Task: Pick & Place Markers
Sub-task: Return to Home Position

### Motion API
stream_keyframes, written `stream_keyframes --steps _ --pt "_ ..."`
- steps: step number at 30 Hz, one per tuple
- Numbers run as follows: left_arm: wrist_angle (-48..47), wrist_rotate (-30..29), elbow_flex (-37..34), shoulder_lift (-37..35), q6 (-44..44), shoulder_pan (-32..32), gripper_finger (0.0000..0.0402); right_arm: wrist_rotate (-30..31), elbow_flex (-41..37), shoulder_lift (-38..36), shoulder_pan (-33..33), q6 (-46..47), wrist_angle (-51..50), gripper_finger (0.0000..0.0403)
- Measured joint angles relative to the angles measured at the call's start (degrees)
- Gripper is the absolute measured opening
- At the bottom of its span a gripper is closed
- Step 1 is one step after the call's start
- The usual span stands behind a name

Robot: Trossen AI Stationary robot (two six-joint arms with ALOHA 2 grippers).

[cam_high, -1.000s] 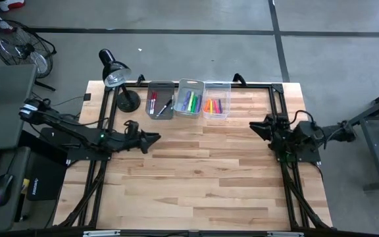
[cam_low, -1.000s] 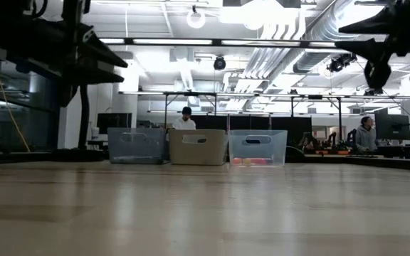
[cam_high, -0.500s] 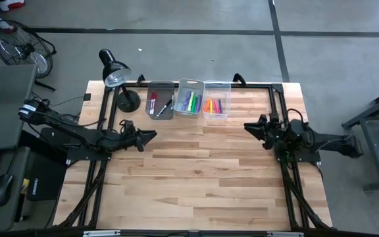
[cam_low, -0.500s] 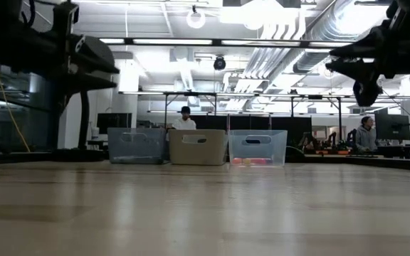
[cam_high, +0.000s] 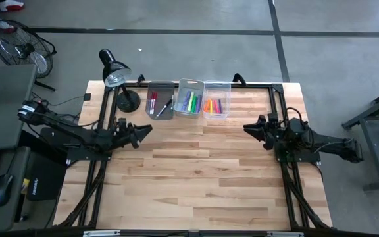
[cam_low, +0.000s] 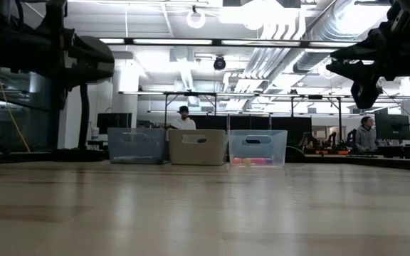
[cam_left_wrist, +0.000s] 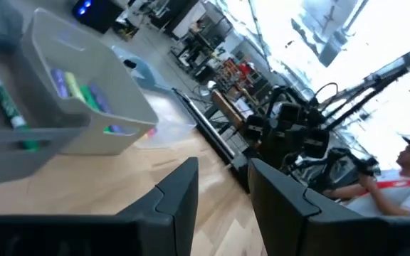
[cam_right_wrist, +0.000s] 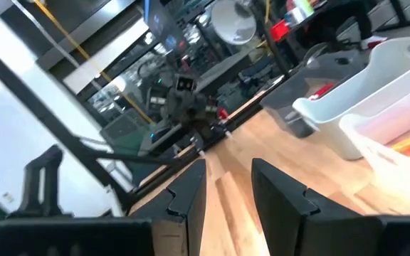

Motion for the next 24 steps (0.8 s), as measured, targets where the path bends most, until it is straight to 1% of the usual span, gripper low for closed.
stream_keyframes --steps 5,8,15,18,21,24 --pt "-1.8 0.8 -0.7 -5.8 6.0 0.0 0.0123 -1.0 0.0 0.0 0.0 -0.9 -1.3 0.0103" --pt "-8.3 0.7 -0.7 -11.5 7.6 0.0 0.0123 -1.0 0.0 0.0 0.0 -3.3 -1.1 0.0103" --pt "-24.0 1.7 -0.7 -25.9 7.4 0.0 0.0123 -0.5 0.0 0.0 0.0 -1.5 -1.1 0.0103" --pt "-29.7 2.4 -0.7 -31.8 7.5 0.0 0.0123 -0.7 0.0 0.0 0.0 -3.4 -1.6 0.0103" --pt "-32.9 7.1 -0.7 -37.1 9.1 0.0 0.0123 -0.7 0.1 0.0 0.0 -6.8 -1.8 0.0103" --pt "-33.2 15.2 -0.8 -41.5 13.1 0.0 0.0123 0.0 0.1 0.0 0.0 -8.3 -2.9 0.0103"
